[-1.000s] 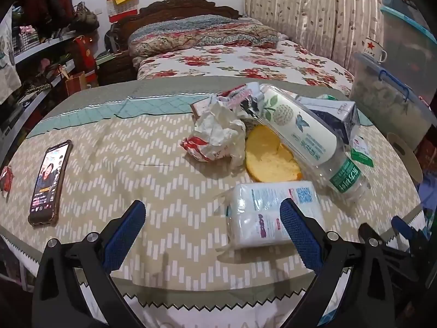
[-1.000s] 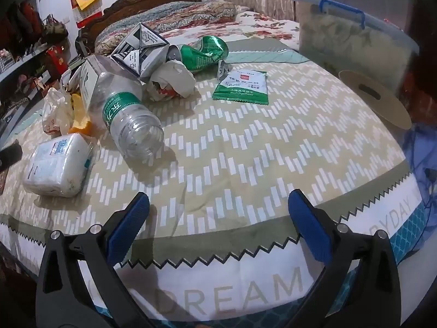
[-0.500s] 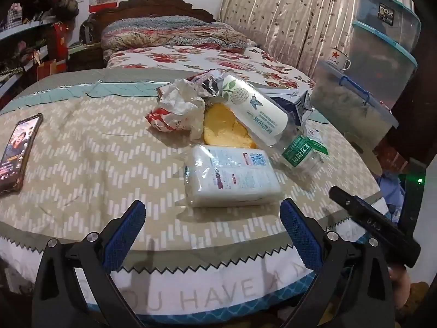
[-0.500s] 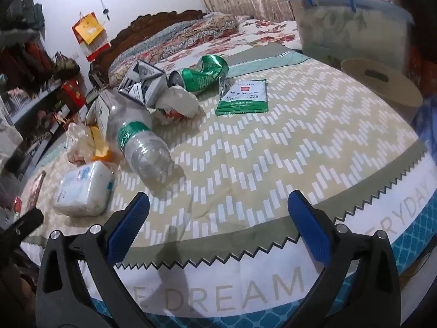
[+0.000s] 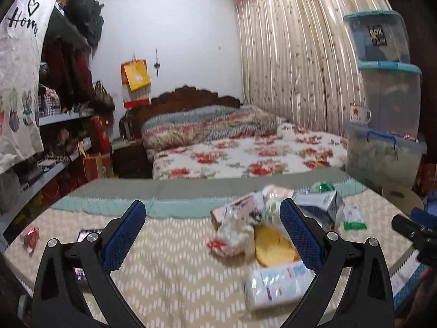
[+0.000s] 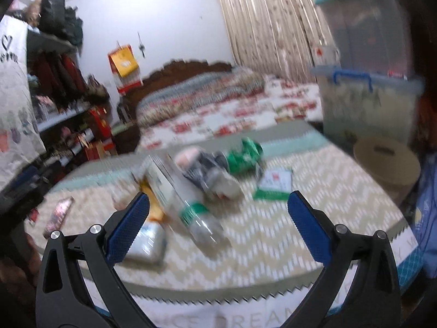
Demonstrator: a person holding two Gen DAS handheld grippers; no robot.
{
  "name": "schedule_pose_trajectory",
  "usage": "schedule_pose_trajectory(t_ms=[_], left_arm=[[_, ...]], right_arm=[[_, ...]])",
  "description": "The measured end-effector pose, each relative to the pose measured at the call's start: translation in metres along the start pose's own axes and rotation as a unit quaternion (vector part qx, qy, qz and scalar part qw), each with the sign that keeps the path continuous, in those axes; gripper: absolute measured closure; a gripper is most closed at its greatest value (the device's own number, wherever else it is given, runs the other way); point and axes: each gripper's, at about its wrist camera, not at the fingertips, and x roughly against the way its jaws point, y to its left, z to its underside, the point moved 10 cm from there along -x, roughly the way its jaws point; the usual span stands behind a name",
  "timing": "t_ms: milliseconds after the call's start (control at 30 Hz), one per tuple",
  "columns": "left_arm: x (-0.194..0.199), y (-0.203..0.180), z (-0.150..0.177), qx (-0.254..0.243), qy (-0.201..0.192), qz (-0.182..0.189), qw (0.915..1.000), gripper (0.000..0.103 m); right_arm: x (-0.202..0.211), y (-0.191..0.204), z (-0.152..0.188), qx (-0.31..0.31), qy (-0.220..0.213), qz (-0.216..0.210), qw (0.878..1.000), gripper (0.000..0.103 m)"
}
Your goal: Collect trash
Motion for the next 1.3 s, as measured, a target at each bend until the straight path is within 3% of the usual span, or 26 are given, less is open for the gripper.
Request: schedule_pose_trajectory(t_ms=[100, 333, 433, 867, 1300], left_arm=[[0.007, 0.003, -0.003, 0.002, -0.002, 0.001, 1.0, 0.009], [-0.008, 0.002, 0.002, 0.011, 0.028, 0.003, 0.9995, 0.009], [0.003, 0.02, 0.017, 0.011, 0.03, -0.001, 0.9995, 0.009], [0.004, 0.026, 0.024, -0.008, 0.036, -0.016, 0.9992, 0.009], [-0.016, 0.033, 0.041, -0.022, 0.07, -0.031, 0.9969, 0.009]], right_arm=[[0.008, 0.011, -0.002, -0.013, -0.007, -0.021, 1.0, 0.003], [-0.003, 0.029, 0.038, -0.003, 0.057, -0.038, 0.998, 0.003], [0.0, 0.029, 0.036, 0.002, 0.046, -0.036, 0.998, 0.003], [0.005, 0.027, 0.038, 0.001, 0.048, -0.032, 0.998, 0.003], [0.002, 0.023, 0.041, 0.006, 0.058, -0.023, 0.998, 0.004]])
